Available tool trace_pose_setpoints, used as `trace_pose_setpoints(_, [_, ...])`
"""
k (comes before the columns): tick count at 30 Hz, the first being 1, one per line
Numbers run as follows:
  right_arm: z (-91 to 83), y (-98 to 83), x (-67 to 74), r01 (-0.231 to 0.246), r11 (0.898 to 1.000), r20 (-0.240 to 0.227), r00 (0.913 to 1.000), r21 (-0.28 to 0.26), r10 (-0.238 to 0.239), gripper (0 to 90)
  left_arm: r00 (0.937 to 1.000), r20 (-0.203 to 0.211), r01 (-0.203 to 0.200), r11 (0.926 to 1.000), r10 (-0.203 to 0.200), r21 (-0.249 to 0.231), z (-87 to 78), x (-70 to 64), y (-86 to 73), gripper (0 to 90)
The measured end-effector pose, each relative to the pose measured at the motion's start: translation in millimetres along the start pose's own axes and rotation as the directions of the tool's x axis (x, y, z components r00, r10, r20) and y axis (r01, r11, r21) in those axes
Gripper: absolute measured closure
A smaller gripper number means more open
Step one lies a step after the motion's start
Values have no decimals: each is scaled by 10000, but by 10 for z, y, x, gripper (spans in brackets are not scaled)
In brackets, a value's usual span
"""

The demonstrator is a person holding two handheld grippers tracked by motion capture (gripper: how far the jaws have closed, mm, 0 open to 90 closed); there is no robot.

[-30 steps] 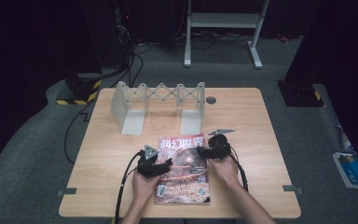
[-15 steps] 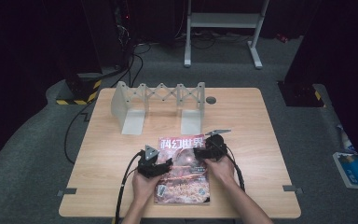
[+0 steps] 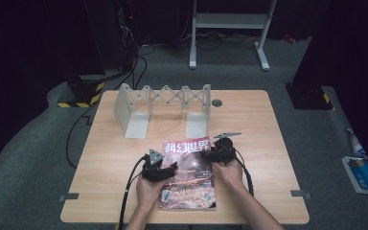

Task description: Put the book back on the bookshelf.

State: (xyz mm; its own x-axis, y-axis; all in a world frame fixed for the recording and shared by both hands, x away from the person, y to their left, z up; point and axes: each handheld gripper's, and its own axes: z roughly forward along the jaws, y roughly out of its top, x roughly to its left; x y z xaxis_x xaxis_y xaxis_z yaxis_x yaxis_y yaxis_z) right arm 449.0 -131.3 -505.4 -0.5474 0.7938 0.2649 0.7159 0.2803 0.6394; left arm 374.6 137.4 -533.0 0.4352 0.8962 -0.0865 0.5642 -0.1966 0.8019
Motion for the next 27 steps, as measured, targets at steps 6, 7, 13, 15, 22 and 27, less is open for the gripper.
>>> trace_pose_setpoints(6, [-73, -67, 28, 137, 9998, -478, 9988, -160, -144, 481, 10000, -49, 0, 10000, -1, -22, 1, -4, -1, 319])
trace_pose_setpoints(7, [-73, -67, 28, 137, 9998, -478, 9988, -160, -144, 481, 10000, -49, 0, 10000, -1, -22, 1, -4, -1, 319])
trace_pose_setpoints(13, [-60, -105, 78, 15, 9999, -1160, 9933, 136, 0, 504, 10000, -51, 9, 10000, -9, -40, 2, -4, -3, 319])
trace_pose_setpoints(15, [-42, -90, 137, 318, 9995, -1077, 9937, 62, -310, 503, 10000, -50, 11, 10000, -12, -43, 2, -4, -3, 319])
trace_pose_setpoints(22, [26, -74, 186, 335, 9991, -989, 9946, 265, -307, 499, 10000, -30, 40, 10000, -40, -47, 2, -2, -4, 319])
trace_pose_setpoints(27, [19, -129, 203, 596, 9978, -1099, 9924, 277, -562, 524, 10000, 16, 47, 10000, -47, -48, 1, 2, -3, 321])
